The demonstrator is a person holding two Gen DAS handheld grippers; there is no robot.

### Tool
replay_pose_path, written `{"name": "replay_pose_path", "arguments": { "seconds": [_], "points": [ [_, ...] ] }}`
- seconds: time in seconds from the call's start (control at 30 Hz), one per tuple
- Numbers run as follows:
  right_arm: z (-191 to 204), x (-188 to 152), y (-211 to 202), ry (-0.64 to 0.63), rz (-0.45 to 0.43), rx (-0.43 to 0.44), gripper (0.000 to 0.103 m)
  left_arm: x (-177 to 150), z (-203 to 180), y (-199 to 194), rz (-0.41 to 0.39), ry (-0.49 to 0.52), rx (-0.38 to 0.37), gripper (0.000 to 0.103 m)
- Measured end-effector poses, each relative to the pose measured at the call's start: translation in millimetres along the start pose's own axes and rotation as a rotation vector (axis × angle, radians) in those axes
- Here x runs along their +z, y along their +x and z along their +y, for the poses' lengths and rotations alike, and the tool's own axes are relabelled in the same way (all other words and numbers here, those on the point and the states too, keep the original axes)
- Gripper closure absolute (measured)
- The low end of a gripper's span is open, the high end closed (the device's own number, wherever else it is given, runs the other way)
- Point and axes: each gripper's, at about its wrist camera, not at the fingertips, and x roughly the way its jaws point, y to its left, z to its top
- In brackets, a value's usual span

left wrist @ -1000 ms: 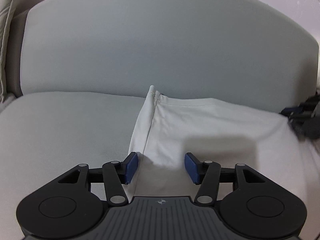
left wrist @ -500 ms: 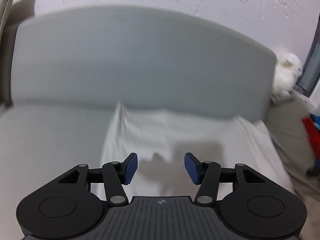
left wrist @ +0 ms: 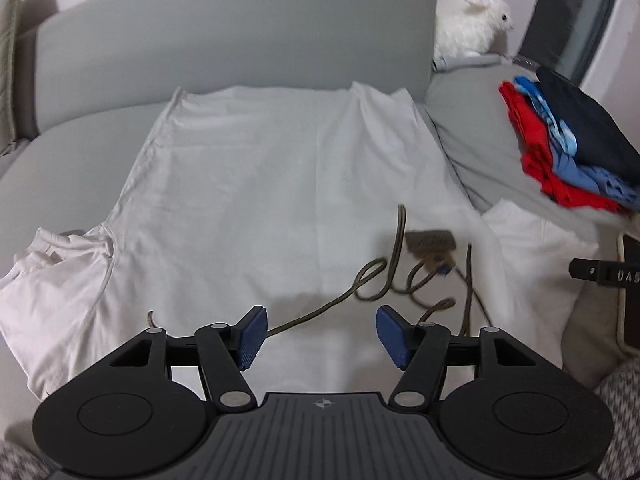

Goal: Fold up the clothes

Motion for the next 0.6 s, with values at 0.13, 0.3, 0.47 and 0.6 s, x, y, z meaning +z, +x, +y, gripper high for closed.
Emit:
{"name": "replay_pose_path", "arguments": {
  "seconds": [0.13,0.3,0.47,0.6],
  "points": [
    [-34.2,0.0,14.3,0.177,0.028,0.026,0.034,11.3,-11.9,2.0,0.037,-0.015,0.038,0.042],
    [-38.8,12.8,34.2,0.182,0.026,0.124,0.077,16.6,-19.8,-0.1,0.063,0.008,0.061,0.041],
    [-38.2,13.8,28.7,0.169,0.024,0.083,0.1,9.6,-26.0,2.6,0.078,0.053,0.063,0.041],
    [-52.3,7.1,4.5,0.183,-0.023,0.012,0.1,-5.2,-28.0,9.6,0.113,0.066,0.057,0.041]
  ]
}}
